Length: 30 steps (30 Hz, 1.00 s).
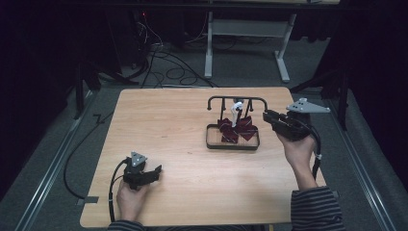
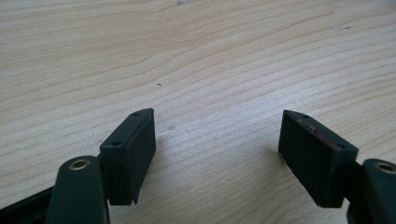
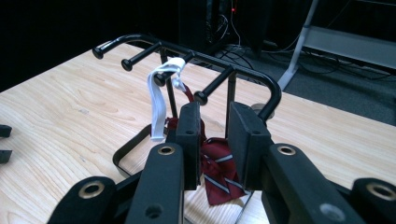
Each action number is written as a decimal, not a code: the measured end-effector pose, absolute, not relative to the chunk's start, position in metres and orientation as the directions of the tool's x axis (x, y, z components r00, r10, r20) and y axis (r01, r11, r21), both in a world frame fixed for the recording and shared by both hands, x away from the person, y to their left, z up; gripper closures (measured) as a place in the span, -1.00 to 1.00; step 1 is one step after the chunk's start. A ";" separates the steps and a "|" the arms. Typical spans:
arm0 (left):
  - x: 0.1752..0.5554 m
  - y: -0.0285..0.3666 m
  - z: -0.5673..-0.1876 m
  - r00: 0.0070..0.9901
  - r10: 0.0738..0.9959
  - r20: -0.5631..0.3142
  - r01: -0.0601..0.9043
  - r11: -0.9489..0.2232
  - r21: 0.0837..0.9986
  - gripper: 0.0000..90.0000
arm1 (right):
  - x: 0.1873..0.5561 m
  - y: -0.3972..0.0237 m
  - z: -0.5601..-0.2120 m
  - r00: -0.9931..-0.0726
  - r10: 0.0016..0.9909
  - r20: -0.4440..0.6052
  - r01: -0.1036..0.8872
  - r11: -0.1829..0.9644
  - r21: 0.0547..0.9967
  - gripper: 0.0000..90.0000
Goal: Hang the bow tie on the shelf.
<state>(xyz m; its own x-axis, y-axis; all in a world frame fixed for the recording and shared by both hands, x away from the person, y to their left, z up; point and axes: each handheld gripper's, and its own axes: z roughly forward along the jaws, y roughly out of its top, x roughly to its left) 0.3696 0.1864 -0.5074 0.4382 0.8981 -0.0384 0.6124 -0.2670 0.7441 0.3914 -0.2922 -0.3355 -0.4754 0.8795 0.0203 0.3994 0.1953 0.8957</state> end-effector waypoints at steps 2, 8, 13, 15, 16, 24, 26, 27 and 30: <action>0.370 0.186 -0.508 0.438 0.898 -0.038 0.611 -0.267 0.745 -0.38 | 0.389 -0.294 -0.337 -0.473 0.881 0.024 0.399 0.190 0.897 0.69; 0.370 0.186 -0.507 0.438 0.898 -0.036 0.612 -0.269 0.744 -0.37 | 0.382 -0.297 -0.341 -0.474 0.880 0.034 0.401 0.181 0.898 0.69; 0.370 0.186 -0.508 0.437 0.899 -0.035 0.611 -0.269 0.744 -0.37 | 0.377 -0.300 -0.343 -0.471 0.881 0.036 0.400 0.177 0.899 0.68; 0.369 0.186 -0.507 0.437 0.899 -0.033 0.612 -0.270 0.744 -0.37 | 0.376 -0.301 -0.344 -0.470 0.881 0.044 0.401 0.170 0.900 0.68; 0.369 0.186 -0.507 0.437 0.899 -0.033 0.612 -0.270 0.744 -0.37 | 0.375 -0.302 -0.345 -0.470 0.882 0.042 0.402 0.171 0.900 0.67; 0.369 0.186 -0.507 0.436 0.899 -0.033 0.612 -0.269 0.744 -0.37 | 0.370 -0.306 -0.347 -0.478 0.877 0.049 0.400 0.167 0.901 0.65; 0.369 0.186 -0.507 0.437 0.899 -0.033 0.612 -0.270 0.744 -0.37 | 0.368 -0.307 -0.347 -0.474 0.879 0.051 0.401 0.165 0.901 0.65; 0.370 0.186 -0.507 0.438 0.898 -0.033 0.612 -0.271 0.743 -0.37 | 0.367 -0.308 -0.347 -0.473 0.879 0.051 0.402 0.164 0.901 0.65; 0.370 0.186 -0.507 0.437 0.899 -0.033 0.612 -0.270 0.743 -0.37 | 0.364 -0.309 -0.348 -0.475 0.878 0.054 0.402 0.162 0.901 0.64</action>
